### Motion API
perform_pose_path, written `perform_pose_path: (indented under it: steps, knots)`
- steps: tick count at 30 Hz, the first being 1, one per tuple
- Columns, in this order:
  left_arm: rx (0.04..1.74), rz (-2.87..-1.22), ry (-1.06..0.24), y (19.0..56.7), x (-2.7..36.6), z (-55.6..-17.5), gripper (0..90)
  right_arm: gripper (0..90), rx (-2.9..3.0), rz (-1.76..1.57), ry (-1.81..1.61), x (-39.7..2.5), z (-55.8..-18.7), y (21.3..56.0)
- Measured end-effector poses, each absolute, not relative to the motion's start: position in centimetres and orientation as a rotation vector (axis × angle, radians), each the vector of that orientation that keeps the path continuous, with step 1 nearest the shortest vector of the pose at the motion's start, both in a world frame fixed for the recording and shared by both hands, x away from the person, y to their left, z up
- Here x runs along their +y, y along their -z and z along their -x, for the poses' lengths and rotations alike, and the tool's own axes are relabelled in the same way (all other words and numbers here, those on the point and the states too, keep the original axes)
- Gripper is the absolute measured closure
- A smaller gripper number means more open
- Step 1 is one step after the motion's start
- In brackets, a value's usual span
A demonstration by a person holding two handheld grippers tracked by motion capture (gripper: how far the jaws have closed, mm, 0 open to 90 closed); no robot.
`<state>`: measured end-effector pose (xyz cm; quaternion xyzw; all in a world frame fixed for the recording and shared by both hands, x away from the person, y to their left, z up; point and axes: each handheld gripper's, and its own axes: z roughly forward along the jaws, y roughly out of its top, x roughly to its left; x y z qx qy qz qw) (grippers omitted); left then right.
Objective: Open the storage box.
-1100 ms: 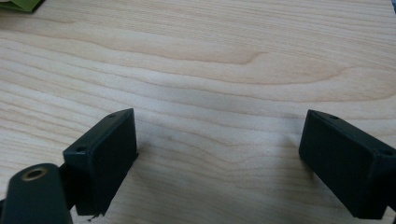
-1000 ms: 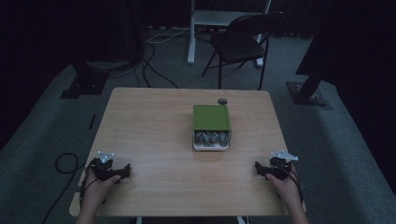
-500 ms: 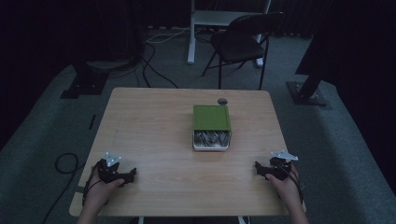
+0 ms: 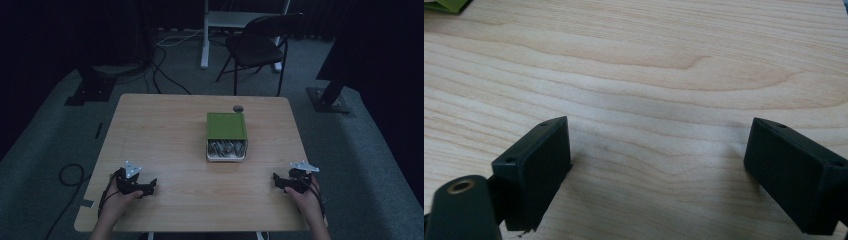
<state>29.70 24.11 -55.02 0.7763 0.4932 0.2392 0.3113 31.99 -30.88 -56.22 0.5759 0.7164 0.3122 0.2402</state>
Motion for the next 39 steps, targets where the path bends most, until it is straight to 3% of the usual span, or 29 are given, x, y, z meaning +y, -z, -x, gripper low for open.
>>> perform_pose_path:
  steps: [39]
  knots:
    - [0.903, -2.197, -0.752, 53.4, 14.8, -30.4, 2.9, 11.1, 1.961, -1.575, -0.854, -30.9, -32.0, 56.2]
